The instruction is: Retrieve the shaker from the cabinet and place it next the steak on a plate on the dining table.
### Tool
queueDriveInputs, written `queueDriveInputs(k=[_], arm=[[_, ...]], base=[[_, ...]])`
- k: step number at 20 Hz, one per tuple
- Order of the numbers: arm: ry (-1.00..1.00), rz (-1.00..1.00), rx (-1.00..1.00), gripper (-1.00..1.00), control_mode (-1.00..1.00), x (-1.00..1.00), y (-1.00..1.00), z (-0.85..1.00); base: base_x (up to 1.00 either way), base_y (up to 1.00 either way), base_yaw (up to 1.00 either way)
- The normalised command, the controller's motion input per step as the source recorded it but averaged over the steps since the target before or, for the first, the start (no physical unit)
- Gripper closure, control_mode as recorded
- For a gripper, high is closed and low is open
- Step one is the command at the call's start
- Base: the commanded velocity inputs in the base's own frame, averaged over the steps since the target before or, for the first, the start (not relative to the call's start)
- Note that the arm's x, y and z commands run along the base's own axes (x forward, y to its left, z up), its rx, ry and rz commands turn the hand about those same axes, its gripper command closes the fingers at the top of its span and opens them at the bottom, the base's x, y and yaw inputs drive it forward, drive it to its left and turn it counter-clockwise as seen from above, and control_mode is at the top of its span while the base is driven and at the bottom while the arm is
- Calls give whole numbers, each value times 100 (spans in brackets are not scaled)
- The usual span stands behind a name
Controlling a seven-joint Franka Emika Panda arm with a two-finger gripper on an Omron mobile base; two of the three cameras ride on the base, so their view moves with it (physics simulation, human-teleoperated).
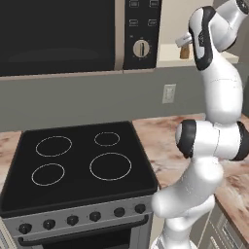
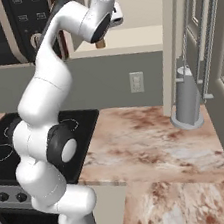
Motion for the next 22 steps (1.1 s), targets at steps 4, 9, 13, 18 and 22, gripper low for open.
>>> queueDriveInputs(k=[4,9,13,18,22], arm=[[-11,14,-11,100,-100,-100,48,-15],[-12,16,-10,100,-100,-100,45,-40],[-2,11,-4,100,-100,-100,11,-36],[0,2,0,100,-100,-100,0,-28],[0,1,0,100,-100,-100,0,-13]], base=[[0,0,0],[0,0,0],[0,0,0],[0,0,0],[0,0,0]])
